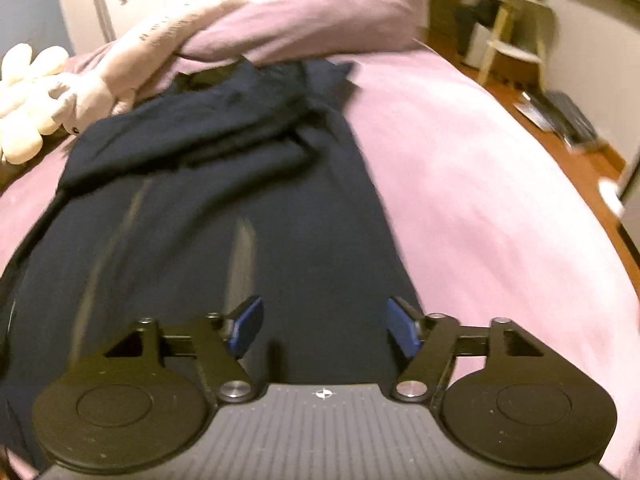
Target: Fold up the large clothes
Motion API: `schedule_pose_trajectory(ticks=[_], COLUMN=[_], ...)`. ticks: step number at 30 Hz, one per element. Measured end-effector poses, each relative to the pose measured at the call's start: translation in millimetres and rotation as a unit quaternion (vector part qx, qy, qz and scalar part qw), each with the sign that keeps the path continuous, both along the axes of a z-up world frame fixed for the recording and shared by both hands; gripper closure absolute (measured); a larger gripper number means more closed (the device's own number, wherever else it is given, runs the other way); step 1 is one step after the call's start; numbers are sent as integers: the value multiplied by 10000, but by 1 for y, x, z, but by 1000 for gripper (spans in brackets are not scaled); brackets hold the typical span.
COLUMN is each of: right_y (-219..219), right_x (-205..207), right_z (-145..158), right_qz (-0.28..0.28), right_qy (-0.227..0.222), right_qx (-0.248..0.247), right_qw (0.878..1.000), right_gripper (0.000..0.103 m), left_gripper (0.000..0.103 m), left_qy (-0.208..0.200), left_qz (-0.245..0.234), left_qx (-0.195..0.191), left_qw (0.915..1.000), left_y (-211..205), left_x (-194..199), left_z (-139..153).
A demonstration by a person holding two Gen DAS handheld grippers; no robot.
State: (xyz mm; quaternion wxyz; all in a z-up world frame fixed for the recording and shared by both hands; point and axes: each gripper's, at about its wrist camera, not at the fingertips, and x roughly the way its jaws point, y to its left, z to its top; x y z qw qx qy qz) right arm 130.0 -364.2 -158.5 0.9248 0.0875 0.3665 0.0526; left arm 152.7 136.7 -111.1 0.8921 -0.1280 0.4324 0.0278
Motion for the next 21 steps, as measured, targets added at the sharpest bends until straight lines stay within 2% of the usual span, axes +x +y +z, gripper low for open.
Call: schedule_pose_trajectory(ticks=[1, 4, 6, 10, 13, 15, 17, 20, 21], right_y=[-8, -24, -27, -36, -42, -45, -49, -54, -56], right_x=[-13, -33, -37, -32, -25, -24, -23, -24, -24], right_z=[-6, -24, -27, -29, -38, -42, -43, -42, -42], right_qz=[-28, -134, -244, -263, -266, -261, -197, -91, -52], right_qy=[40, 307, 354, 387, 568, 643, 654, 707, 726], right_qx=[82, 293, 161, 601, 737, 857, 1021, 1213, 1282], right_qw=[10000, 9990, 9989, 9971, 9953, 9939, 9924, 9900, 9891], right_gripper=[24, 23, 23, 23, 24, 24, 29, 42, 46], left_gripper=[5, 5, 5, 5, 5, 5, 8, 22, 30], left_qy=[61, 234, 293, 327, 401, 465, 539, 574, 583], left_qz=[36, 90, 199, 362, 344, 241, 227, 271, 257], left_qx=[-101, -353, -420, -542, -900, -1291, -1613, -1763, -1771], left_qw=[9999, 9991, 9985, 9973, 9945, 9902, 9852, 9823, 9821], left_y=[3, 12, 16, 24, 30, 34, 36, 41, 42], left_x=[-16, -56, -71, -81, -88, -90, -93, -94, -94], left_z=[-3, -16, -22, -27, -31, -36, -44, -48, -47])
